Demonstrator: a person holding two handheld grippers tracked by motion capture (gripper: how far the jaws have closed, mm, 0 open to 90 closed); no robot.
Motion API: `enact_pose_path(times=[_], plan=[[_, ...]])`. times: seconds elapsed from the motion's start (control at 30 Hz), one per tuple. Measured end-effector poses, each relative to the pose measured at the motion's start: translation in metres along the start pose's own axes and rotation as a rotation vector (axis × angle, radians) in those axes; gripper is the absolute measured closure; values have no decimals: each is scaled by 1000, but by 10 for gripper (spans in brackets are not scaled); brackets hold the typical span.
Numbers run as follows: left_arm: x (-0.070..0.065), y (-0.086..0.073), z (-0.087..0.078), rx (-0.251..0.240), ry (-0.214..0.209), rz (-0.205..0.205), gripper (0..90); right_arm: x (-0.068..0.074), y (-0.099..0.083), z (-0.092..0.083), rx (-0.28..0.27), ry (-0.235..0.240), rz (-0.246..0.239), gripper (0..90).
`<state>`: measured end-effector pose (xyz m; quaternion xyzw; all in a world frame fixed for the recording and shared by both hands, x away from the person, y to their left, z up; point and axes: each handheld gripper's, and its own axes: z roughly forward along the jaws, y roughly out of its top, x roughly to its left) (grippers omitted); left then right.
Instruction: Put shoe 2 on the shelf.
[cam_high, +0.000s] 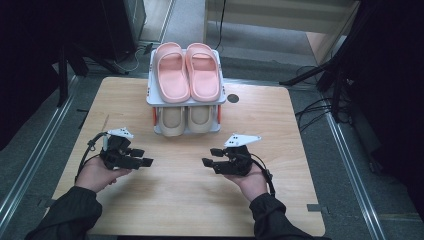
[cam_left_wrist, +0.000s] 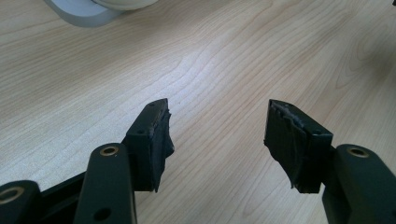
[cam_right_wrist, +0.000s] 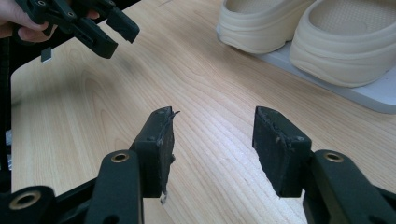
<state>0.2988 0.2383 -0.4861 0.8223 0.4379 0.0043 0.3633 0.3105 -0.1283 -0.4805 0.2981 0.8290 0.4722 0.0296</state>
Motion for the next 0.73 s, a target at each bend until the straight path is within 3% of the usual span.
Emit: enact_pose_path(times=[0.57,0.73], plan=[[0,-1,1,3,8,-1,399,0,-1,3,15,3,-8,494],[-4,0,0,-6,11,17,400,0,0,1,-1,6,-9,494]])
